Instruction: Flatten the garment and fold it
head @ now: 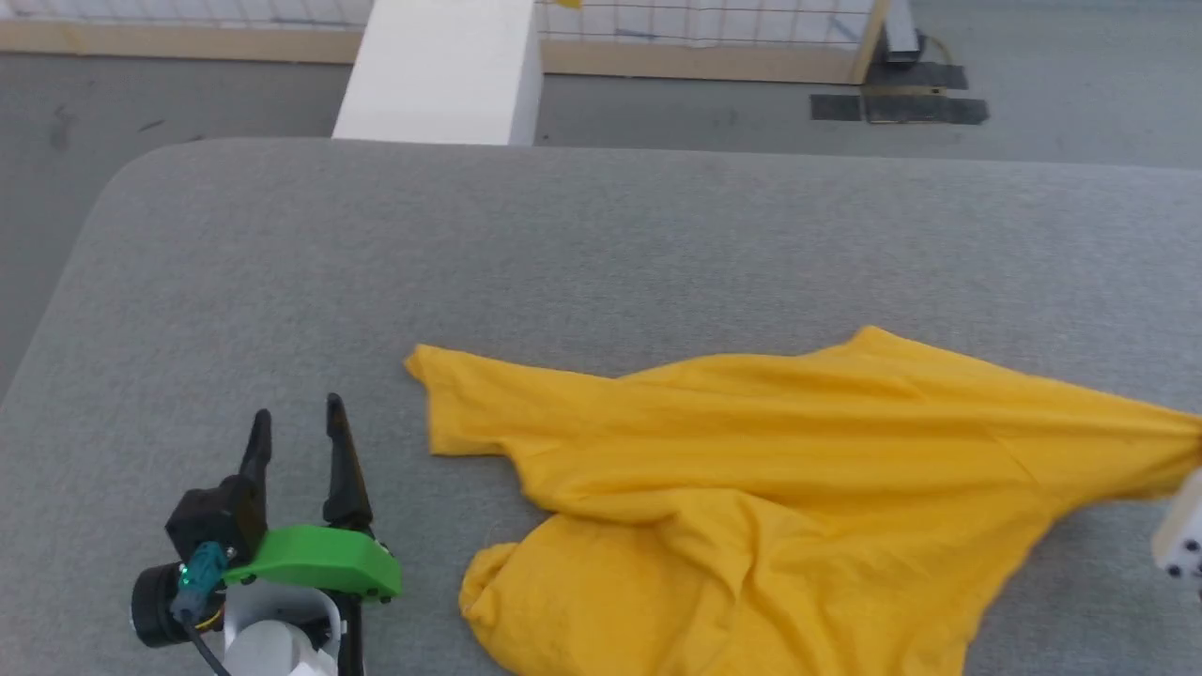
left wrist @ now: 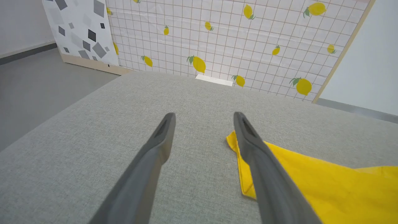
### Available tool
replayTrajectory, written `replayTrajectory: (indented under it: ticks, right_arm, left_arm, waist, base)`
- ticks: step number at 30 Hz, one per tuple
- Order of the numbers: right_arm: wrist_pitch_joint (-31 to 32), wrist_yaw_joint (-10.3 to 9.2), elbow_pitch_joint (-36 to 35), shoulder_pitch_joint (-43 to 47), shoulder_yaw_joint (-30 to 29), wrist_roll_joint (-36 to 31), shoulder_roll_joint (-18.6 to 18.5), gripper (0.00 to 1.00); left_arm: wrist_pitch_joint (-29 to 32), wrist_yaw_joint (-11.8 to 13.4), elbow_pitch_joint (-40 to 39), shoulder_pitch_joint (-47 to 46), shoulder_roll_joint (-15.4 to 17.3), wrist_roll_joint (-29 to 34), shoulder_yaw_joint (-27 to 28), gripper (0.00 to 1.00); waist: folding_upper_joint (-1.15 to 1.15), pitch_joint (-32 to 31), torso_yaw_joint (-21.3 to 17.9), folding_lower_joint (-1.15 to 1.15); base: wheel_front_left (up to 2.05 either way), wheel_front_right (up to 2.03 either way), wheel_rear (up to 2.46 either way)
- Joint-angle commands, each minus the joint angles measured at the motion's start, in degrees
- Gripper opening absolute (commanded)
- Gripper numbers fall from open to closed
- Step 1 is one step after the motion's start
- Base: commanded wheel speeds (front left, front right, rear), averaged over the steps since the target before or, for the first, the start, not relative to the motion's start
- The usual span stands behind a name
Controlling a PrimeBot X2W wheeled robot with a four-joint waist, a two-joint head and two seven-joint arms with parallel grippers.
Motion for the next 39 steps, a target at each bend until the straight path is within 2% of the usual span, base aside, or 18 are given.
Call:
replayTrajectory:
  ticks: [1, 5, 9, 11, 13, 14, 15, 18, 24, 28, 29, 31, 33, 39]
  right_arm:
    - [-0.64, -0.1, 0.09, 1.16, -1.4, 0.49, -0.08, 0.0]
    - [-1.81, -0.1, 1.43, 2.52, -2.67, 2.01, -0.08, 0.0]
    - [-2.69, -0.1, 2.76, 2.74, -1.71, 3.52, -0.08, 0.0]
    - [-2.72, -0.1, 3.45, 2.5, -0.75, 4.35, -0.08, 0.0]
    - [-2.9, -0.1, 3.85, 2.03, 0.28, 4.74, -0.08, 0.0]
    - [-2.89, -0.1, 4.11, 1.81, 1.0, 4.85, -0.08, 0.0]
    - [-2.88, -0.1, 4.6, 1.14, 2.76, 4.98, -0.08, 0.0]
    - [-2.87, -0.1, 4.88, 0.35, 4.51, 5.13, -0.08, 0.0]
    - [-2.84, -0.1, 4.67, -0.22, 6.6, 5.46, -0.08, 0.0]
    - [-2.52, -0.1, 4.12, 0.05, 7.11, 5.88, -0.08, 0.0]
    - [-2.36, -0.1, 4.0, 0.14, 7.23, 5.9, -0.08, 0.0]
    - [-2.02, -0.1, 3.7, 0.33, 7.44, 5.94, -0.08, 0.0]
    - [-1.78, -0.1, 3.34, 0.41, 7.79, 6.12, -0.08, 0.0]
    - [-0.91, -0.1, 1.9, -0.14, 9.56, 6.58, -0.08, 0.0]
  left_arm:
    - [-0.21, -0.46, 0.58, -1.18, -0.23, 0.19, -0.4, 1.0]
    - [0.37, -1.29, 2.87, -2.62, -0.12, 0.17, -1.67, 1.0]
    - [5.05, -1.95, 5.32, -6.92, 0.24, 0.31, -3.3, 1.0]
    - [9.12, -2.0, 7.13, -10.03, 0.64, 0.69, -4.26, 1.0]
    - [14.68, -0.67, 9.87, -13.21, 1.12, 1.24, -4.51, 1.0]
    - [18.25, 0.22, 11.72, -14.88, 1.6, 1.81, -4.73, 1.0]
    - [26.41, 1.97, 16.0, -18.67, 2.5, 2.54, -4.97, 1.0]
    - [33.3, 3.03, 19.42, -21.28, 3.54, 2.69, -4.92, 1.0]
    - [40.31, 2.14, 21.73, -22.26, 4.15, 0.79, -4.73, 1.0]
    - [42.11, 0.54, 21.48, -22.33, 4.34, -0.43, -5.03, 1.0]
    - [42.47, 0.07, 21.58, -22.4, 4.42, -0.62, -5.21, 0.8]
    - [44.18, -1.19, 22.25, -22.45, 4.61, -1.09, -5.82, 0.0]
    - [45.64, -2.83, 22.58, -22.65, 4.85, -1.69, -6.43, 0.0]
    - [43.51, -6.73, 21.56, -24.86, 6.86, -3.25, -6.81, 0.0]
  waist:
    - [0.0, -0.93, -1.79, 0.0]
    - [0.0, -0.75, -3.54, 0.0]
    - [0.0, 0.27, -5.01, 0.0]
    - [0.0, 0.97, -5.63, 0.0]
    - [0.0, 1.69, -6.31, 0.0]
    - [0.0, 2.08, -6.71, 0.0]
    - [0.0, 3.02, -7.72, 0.0]
    - [0.0, 4.09, -8.88, 0.0]
    - [0.0, 5.42, -10.05, 0.0]
    - [0.0, 5.86, -10.15, 0.0]
    - [0.0, 5.94, -10.13, 0.0]
    - [0.0, 6.03, -10.09, 0.0]
    - [0.0, 6.13, -10.05, 0.0]
    - [0.0, 6.6, -10.05, 0.0]
  base:
    - [0.0, 0.0, 0.0]
    - [0.0, 0.0, 0.0]
    - [0.0, 0.0, 0.0]
    - [0.0, 0.0, 0.0]
    - [0.0, 0.0, 0.0]
    - [0.0, 0.0, 0.0]
    - [0.0, 0.0, 0.0]
    - [0.0, 0.0, 0.0]
    - [0.0, 0.0, 0.0]
    - [0.0, 0.0, 0.0]
    - [0.0, 0.0, 0.0]
    - [0.0, 0.0, 0.0]
    - [0.0, 0.0, 0.0]
    - [0.0, 0.0, 0.0]
